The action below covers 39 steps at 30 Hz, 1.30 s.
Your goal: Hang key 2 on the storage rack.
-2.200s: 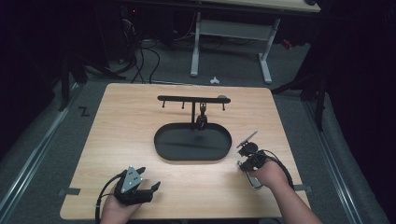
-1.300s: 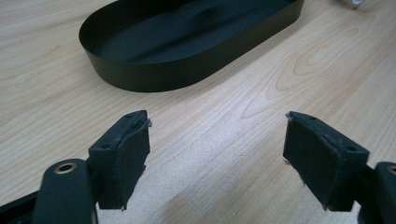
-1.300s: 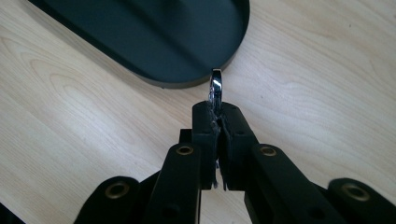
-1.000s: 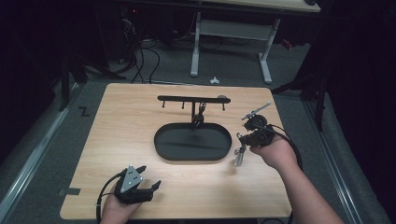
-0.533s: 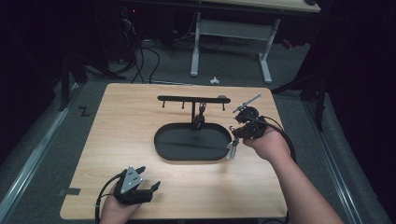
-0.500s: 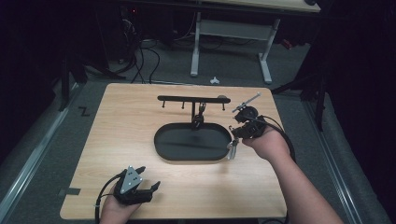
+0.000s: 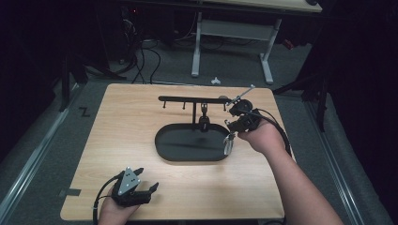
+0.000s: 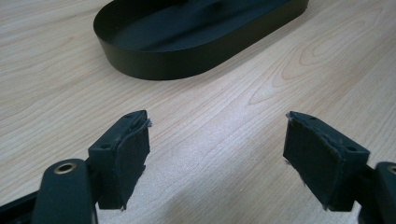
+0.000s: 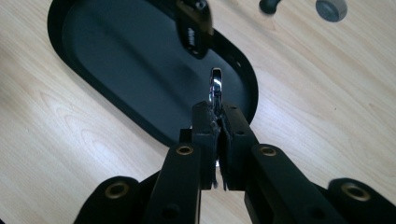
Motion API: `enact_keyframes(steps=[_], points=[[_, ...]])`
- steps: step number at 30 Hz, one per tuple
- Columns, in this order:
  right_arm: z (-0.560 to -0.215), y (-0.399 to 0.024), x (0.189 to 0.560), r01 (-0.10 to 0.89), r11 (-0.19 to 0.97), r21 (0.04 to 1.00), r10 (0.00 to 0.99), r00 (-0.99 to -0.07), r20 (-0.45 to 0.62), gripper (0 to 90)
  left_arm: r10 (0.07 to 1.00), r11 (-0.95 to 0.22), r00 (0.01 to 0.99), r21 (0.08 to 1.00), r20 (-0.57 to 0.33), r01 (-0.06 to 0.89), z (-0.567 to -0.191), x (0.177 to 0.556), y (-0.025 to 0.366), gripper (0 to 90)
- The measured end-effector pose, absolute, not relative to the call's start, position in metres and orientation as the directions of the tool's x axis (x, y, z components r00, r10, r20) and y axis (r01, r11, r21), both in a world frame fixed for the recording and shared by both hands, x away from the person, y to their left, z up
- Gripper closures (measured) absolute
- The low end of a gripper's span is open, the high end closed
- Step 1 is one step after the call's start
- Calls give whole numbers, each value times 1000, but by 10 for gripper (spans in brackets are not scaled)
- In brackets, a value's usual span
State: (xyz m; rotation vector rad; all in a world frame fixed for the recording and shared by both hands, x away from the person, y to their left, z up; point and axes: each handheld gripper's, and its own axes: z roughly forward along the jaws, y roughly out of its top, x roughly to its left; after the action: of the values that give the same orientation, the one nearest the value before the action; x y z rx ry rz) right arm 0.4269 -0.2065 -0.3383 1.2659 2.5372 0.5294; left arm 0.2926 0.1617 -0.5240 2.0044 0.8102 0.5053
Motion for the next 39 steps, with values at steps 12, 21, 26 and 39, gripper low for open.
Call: enact_keyframes(steps=[12,21,26,39], points=[[-329,-201,450,725,523,448,824,-565,-47,860,717,-381,696,854,31,355,-524,291,166,230],[-330,-204,462,741,496,453,840,-541,-36,860,716,-382,697,853,30,356,-525,291,166,230],[-332,-207,468,741,491,459,841,-540,-29,856,716,-386,698,850,30,359,-525,291,166,230],[-342,-213,476,747,458,482,864,-501,-46,752,716,-389,697,848,32,360,-526,292,166,230]])
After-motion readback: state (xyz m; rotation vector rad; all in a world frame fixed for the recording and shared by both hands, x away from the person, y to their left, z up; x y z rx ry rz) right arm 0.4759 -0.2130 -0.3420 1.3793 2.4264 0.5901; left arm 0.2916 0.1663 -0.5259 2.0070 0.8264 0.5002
